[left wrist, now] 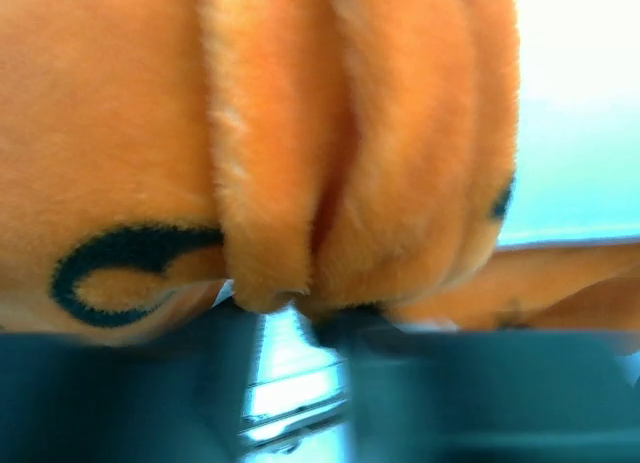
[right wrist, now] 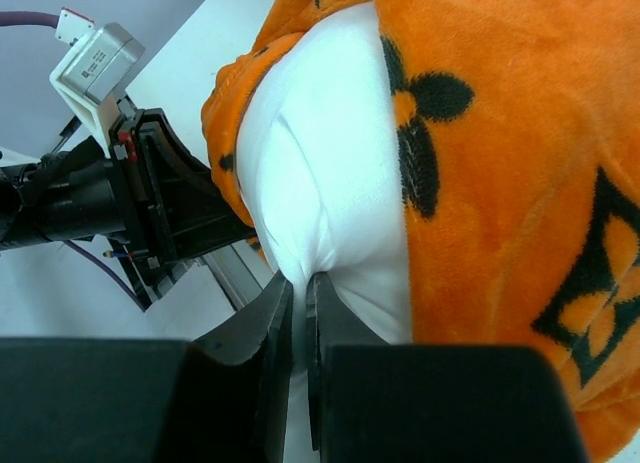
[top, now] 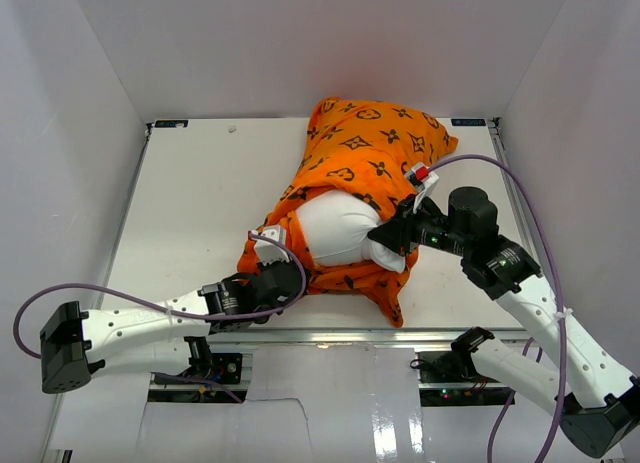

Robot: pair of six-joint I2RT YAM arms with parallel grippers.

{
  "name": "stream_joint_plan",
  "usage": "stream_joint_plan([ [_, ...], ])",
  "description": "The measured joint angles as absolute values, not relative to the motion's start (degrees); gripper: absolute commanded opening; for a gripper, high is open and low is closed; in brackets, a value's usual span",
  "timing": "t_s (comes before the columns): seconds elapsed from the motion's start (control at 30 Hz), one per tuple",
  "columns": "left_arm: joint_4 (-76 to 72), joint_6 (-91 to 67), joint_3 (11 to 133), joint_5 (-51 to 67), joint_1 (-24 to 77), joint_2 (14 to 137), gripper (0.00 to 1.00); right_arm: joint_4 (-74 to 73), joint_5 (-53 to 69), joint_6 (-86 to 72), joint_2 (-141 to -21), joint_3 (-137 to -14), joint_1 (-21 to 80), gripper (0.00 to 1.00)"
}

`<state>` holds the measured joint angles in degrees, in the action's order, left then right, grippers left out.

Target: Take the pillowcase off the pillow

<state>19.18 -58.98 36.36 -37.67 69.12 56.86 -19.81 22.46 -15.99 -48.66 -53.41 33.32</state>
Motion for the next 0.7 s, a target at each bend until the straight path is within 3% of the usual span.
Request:
stream_joint_plan([
  [0.07,20.18,-59.31,37.10,-38.35,68.75,57.25,0.00,-19.33,22.24,-16.19,-48.07,-53.04,33.34,0.08],
  [0.5,26.94,-61.28,39.79,-35.38,52.62,49.65,0.00,-25.58,7.62,-18.06,-39.33,-52.75,33.85,0.08],
  [0.7,27.38,-56.38,44.97,-25.56,42.33,50.72,0.00,-27.70,2.83,-18.68,-34.17,-52.75,33.93,0.08],
])
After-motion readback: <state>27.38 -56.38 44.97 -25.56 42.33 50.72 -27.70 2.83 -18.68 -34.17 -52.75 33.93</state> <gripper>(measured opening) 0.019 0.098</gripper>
